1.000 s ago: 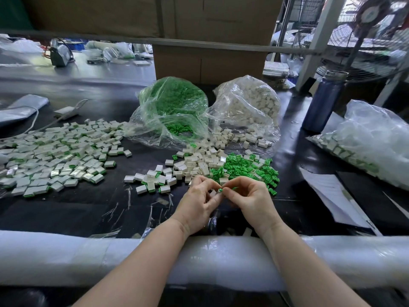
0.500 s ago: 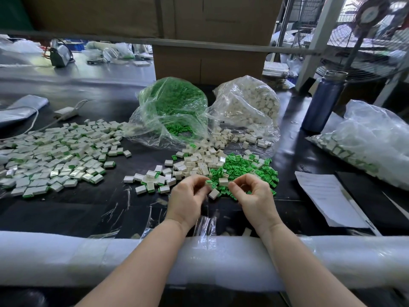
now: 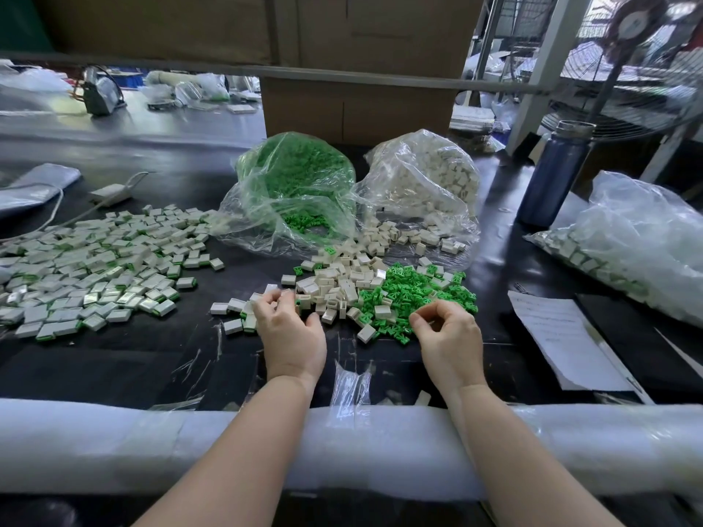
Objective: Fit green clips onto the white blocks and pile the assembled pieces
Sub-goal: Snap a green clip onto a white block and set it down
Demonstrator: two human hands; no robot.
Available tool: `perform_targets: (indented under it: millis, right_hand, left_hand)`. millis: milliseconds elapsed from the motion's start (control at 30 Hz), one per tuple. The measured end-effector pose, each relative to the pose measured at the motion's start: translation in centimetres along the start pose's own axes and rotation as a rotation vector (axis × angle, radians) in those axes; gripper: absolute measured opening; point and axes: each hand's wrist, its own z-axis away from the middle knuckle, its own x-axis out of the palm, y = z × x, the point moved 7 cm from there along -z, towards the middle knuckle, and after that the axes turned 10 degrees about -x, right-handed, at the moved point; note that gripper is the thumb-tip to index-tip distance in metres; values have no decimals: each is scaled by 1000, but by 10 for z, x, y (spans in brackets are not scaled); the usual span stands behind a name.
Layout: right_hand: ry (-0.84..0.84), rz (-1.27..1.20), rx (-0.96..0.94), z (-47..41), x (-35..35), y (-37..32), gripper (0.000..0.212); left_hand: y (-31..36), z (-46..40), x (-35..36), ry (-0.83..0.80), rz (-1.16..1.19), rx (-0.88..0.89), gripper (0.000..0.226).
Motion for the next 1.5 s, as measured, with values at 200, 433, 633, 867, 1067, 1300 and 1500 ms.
perform_targets:
  millis: [200, 433, 633, 867, 1067, 1300, 1500]
  right_hand:
    - [-115, 221, 1, 2, 6, -2, 13]
    - [-170, 455, -11, 3, 10, -2, 14]
    - [-198, 537, -54, 3, 14, -4, 17]
    - [-218, 494, -152, 5, 19, -13, 9]
    - [-217, 225, -233, 6, 22, -20, 21]
    - [-181, -84, -116, 5, 18, -14, 14]
    - [-183, -89, -112, 5, 18, -12, 15]
  left_hand:
    - [-1, 2, 8, -72, -172, -7, 54]
    - [17, 15, 13, -56, -287, 270, 23]
    - [13, 20, 37, -248, -488, 312, 34]
    - [14, 22, 40, -323, -432, 313, 25]
    - [16, 24, 37, -458, -188, 252, 13]
    - [16, 23, 36, -502, -54, 216, 26]
    - [20, 28, 37, -466, -255, 341, 19]
